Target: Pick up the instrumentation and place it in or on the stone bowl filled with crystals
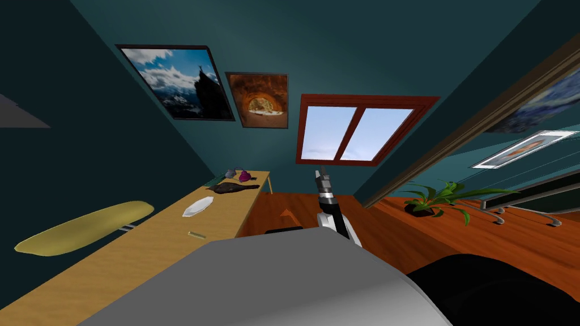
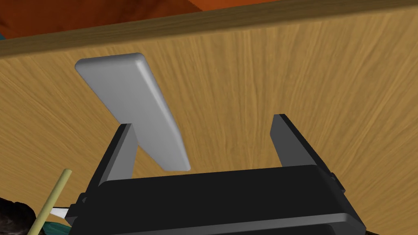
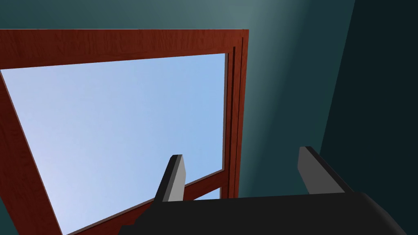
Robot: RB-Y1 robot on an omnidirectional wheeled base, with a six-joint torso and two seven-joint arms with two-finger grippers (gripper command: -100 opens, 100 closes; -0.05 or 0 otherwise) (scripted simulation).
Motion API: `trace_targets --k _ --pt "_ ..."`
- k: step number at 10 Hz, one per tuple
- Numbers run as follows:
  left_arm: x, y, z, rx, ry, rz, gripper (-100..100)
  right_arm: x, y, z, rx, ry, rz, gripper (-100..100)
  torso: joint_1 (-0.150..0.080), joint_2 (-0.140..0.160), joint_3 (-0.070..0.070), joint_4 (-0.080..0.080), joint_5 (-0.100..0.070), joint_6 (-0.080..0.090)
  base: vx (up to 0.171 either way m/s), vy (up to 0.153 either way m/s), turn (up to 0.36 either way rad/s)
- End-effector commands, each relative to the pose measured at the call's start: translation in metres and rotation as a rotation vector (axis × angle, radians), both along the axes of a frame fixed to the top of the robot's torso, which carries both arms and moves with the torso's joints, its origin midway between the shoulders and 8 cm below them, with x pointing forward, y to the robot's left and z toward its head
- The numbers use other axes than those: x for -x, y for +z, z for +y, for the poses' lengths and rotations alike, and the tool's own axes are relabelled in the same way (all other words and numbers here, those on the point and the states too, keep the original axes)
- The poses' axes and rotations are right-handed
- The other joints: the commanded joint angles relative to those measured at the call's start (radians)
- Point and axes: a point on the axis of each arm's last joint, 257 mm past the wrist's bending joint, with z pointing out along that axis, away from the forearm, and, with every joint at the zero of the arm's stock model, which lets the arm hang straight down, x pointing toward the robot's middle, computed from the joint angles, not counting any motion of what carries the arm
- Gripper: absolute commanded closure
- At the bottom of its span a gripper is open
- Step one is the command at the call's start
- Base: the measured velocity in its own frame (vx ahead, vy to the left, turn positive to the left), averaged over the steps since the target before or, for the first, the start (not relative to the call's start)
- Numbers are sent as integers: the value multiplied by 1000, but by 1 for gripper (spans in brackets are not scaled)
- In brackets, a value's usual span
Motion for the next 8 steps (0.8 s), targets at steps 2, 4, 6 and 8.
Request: trace_targets --k 2,4,6,8 --pt "20 -4 2 22 50 43 -100 0 0 0 0 0 0 0 1 -1 0 0 0 1 64 43 -144" --pt "35 -7 3 39 87 75 -100 0 0 0 0 0 0 0 1 -1 -1 0 0 1 77 49 -142" --pt "49 -10 2 54 116 104 -100 0 0 0 0 0 0 0 1 0 0 0 0 0 59 48 -116" --pt "60 -13 1 72 150 126 -100 0 0 0 0 0 0 0 -2 1 1 0 0 0 36 23 -71"
